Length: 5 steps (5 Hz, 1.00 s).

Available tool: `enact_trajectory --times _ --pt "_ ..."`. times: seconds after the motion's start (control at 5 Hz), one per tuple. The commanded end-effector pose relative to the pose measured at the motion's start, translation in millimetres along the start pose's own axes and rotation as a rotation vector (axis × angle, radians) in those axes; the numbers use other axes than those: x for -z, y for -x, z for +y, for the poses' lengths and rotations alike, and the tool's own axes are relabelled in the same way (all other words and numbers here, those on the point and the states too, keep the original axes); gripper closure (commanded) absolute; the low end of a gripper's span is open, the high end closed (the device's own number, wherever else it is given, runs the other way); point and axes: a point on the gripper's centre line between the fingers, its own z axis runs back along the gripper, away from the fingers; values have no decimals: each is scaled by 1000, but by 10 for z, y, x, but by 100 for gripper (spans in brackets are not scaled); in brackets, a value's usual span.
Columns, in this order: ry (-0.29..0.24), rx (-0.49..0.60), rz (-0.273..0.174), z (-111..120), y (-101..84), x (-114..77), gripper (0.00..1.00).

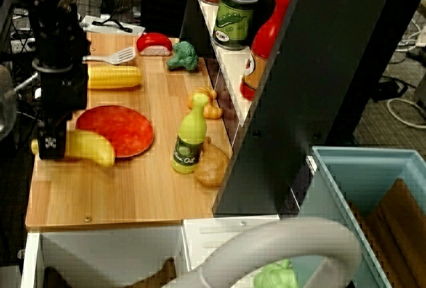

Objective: Put banana on plate

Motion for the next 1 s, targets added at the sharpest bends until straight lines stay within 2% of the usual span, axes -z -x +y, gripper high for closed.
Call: enact_trajectory --times 0.0,0.2,0.4,0.6,0.8 --pt "68 104 -79 5 -90 -757 100" --pt "121 117 -67 50 -122 -917 100" --pt "112 151 -22 100 -171 -778 100" --pt "60 170 -42 127 -164 -693 100" --pt "47 177 -34 169 -198 -555 100"
